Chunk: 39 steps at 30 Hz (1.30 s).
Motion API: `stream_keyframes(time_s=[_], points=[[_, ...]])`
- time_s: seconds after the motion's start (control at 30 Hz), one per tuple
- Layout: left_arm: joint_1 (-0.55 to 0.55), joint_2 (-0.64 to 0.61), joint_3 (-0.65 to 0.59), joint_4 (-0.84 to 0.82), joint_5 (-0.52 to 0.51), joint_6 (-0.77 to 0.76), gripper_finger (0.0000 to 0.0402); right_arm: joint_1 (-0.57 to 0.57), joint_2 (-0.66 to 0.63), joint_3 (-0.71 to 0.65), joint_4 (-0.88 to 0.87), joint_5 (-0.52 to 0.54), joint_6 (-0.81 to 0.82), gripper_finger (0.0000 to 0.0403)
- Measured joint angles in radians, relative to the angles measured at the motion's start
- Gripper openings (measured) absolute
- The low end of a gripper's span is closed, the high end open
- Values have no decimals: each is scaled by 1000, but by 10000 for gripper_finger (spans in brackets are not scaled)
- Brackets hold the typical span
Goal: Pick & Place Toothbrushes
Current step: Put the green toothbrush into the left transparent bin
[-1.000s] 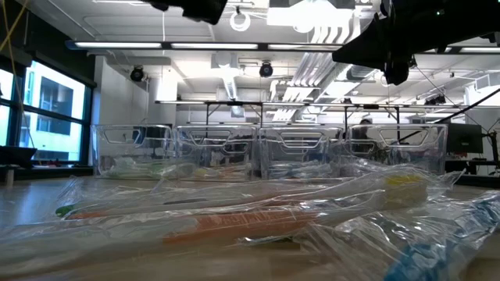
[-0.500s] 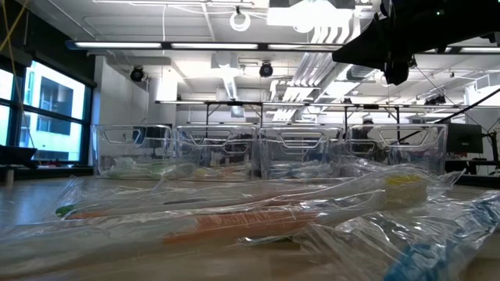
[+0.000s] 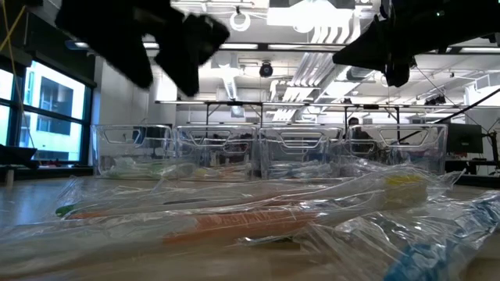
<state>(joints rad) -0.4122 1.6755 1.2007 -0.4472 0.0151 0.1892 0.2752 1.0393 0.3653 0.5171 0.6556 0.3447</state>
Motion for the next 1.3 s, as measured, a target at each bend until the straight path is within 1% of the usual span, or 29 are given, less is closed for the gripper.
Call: stream_keyframes(time_s=[0.17, 0.27, 0.47, 0.77, 0.97, 1.1, 1.3], points=[[6, 80, 0, 20, 5, -19, 184, 0, 0, 0, -28, 1, 12, 2], [7, 105, 1, 49, 37, -44, 184, 0, 0, 0, -65, 17, 34, 2], [7, 105, 1, 57, 25, -39, 184, 0, 0, 0, -111, 19, 56, 2], [7, 100, 3, 54, 0, -13, 184, 0, 0, 0, -100, 16, 55, 2], [7, 101, 3, 54, 0, -38, 184, 0, 0, 0, -99, 16, 52, 2], [7, 124, 3, 58, 4, -45, 184, 0, 0, 0, -98, 16, 52, 2], [7, 186, 3, 120, 52, -79, 184, 0, 0, 0, -101, 15, 52, 2]])
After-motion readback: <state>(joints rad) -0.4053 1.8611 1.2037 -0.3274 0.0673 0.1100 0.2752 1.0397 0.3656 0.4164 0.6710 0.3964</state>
